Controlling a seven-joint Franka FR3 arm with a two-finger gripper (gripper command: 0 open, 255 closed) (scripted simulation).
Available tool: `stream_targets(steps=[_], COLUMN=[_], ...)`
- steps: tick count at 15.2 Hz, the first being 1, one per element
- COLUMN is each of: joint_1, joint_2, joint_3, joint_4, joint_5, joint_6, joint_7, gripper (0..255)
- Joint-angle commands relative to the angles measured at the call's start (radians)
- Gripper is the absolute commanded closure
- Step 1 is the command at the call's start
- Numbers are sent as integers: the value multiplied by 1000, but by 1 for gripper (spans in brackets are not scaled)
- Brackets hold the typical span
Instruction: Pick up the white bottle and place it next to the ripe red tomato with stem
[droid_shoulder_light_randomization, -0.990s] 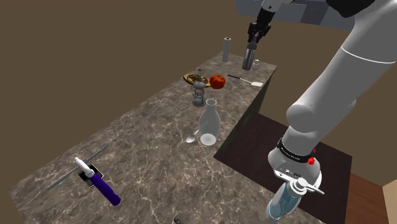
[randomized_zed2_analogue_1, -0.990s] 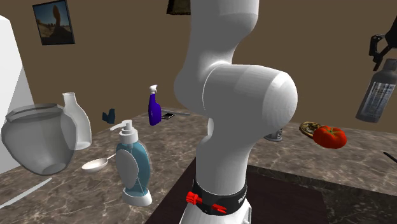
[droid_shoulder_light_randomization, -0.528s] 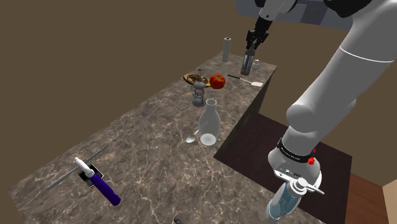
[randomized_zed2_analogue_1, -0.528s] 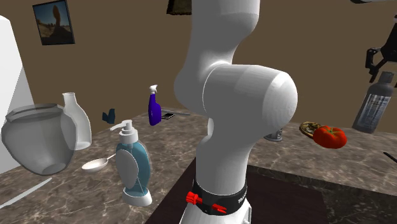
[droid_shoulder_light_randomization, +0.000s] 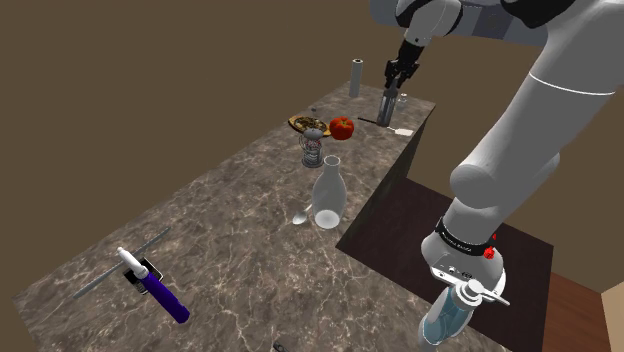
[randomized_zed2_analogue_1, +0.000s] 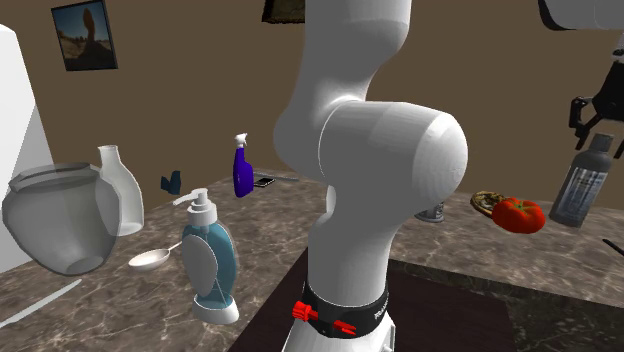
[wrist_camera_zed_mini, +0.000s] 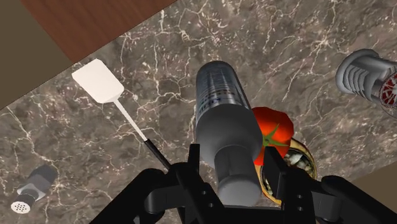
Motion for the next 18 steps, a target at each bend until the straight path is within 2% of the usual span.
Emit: stream_targets(steps=[1,18], joint_1=[0,-5], joint_2=[8,132], joint_3=[0,11], joint_4=[-19,-117], joint_5=[9,128], joint_6=[27,222], joint_7=[-11,-123], gripper=[255,255])
